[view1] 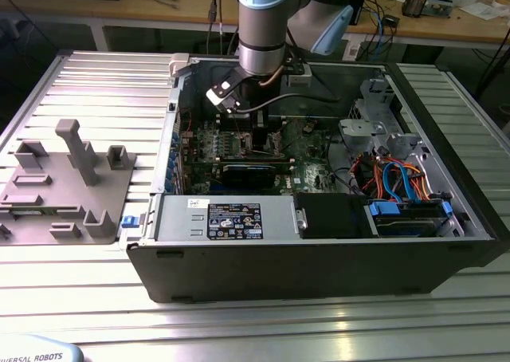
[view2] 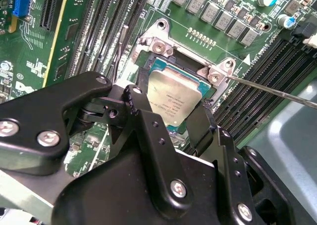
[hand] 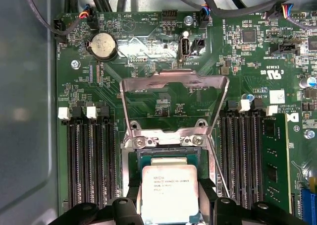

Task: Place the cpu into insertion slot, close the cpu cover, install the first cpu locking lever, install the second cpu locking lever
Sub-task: 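Place the cpu into insertion slot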

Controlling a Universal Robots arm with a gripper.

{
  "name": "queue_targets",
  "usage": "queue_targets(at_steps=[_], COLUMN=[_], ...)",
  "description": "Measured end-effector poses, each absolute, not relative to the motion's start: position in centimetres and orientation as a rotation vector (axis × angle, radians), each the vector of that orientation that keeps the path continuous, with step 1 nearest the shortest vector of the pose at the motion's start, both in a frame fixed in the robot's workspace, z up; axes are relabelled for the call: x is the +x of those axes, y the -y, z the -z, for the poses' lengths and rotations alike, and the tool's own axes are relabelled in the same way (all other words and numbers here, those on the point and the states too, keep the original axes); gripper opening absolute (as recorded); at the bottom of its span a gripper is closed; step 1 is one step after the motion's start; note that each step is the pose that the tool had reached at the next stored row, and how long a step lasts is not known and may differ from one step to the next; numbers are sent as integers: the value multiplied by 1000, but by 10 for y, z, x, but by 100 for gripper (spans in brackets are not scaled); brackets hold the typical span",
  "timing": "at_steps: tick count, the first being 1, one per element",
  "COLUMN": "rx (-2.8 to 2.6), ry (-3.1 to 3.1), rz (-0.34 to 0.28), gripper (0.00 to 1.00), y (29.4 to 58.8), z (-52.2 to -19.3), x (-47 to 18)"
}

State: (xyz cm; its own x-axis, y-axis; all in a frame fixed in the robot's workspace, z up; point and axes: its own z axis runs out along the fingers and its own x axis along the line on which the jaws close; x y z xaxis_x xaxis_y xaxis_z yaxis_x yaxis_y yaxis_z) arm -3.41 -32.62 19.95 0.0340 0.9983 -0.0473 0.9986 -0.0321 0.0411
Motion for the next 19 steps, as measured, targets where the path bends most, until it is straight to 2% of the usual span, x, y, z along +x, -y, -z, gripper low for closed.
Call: queue_targets(at_steps=[19], rx=[2218], ry=[-2143], rz=[1], gripper=[54], y=[328], z=[-199], x=[-33])
